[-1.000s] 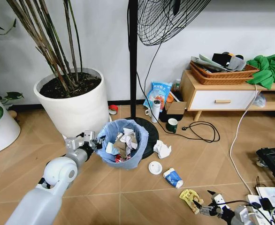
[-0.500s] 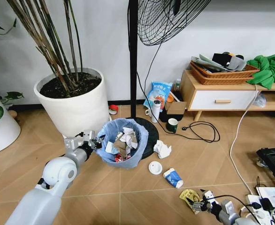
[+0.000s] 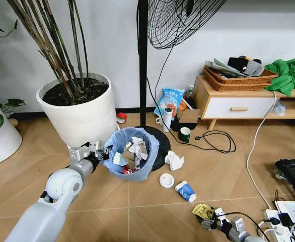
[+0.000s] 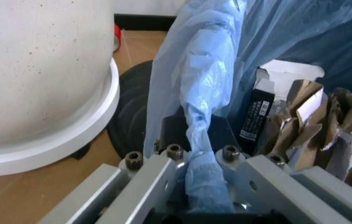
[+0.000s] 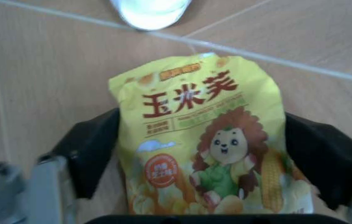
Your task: Pick up the trash bin and place the garbage on the floor into it.
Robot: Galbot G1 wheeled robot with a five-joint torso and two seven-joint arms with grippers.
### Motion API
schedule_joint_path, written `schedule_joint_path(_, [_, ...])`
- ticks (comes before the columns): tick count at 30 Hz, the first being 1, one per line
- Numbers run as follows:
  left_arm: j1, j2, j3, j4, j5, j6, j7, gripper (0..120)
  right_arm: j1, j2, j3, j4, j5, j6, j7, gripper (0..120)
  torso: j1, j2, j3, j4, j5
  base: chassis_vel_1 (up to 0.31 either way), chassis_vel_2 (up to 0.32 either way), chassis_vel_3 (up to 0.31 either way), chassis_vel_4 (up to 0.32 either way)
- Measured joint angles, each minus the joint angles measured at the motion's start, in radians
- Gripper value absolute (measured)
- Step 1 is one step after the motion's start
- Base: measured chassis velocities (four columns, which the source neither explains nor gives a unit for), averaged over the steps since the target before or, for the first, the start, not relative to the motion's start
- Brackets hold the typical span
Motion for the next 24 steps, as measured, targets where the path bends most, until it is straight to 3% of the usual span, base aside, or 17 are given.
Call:
schedule_joint_path(4, [-0.006, 0.002, 0.004, 0.003, -0.003, 0.000, 0.000, 0, 0.010, 0.006, 0.005, -0.022, 0.001, 0.011, 0.002, 71, 0.000, 0.000, 0.000, -0.0001, -0.0015, 0.000, 0.000, 0.000, 0.000])
schedule_joint_path(24, [-0.009, 0.021, 0.011, 0.003, -0.016, 0.002, 0.000, 0, 0.016, 0.035, 0.011, -0.025, 0.018, 0.017, 0.017, 0, 0.000, 0.000, 0.000, 0.0004, 0.0015, 0.000, 0.000, 0.000, 0.000])
